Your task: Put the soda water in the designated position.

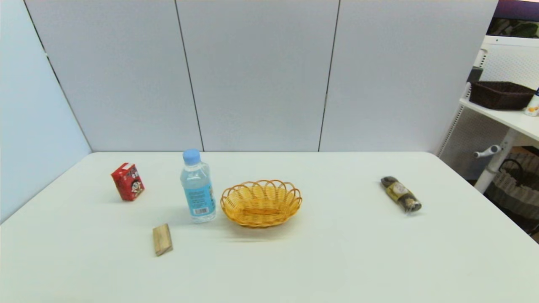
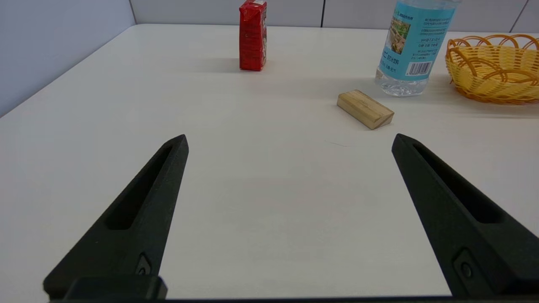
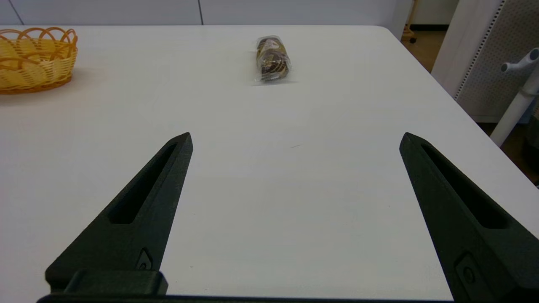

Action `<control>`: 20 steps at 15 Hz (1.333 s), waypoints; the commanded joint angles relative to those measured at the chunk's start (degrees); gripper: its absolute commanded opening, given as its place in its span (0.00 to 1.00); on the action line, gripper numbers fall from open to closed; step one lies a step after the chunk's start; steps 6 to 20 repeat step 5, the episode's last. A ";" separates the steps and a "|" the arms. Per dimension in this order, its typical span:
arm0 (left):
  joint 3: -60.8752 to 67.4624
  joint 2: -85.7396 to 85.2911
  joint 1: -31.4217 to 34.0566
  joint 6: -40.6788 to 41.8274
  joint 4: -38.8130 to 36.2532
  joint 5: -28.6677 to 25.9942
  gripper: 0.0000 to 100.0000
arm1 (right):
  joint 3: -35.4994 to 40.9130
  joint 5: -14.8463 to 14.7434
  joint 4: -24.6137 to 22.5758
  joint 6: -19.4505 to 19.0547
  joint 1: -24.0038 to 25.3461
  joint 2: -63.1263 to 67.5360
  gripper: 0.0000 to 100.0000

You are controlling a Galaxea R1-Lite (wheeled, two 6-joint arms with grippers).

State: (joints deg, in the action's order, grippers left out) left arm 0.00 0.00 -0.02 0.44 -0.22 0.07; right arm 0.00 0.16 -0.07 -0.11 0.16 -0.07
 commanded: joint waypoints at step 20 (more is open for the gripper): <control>0.00 0.00 0.02 0.00 -0.04 0.01 1.00 | 0.00 0.02 -0.01 -0.07 0.02 0.07 1.00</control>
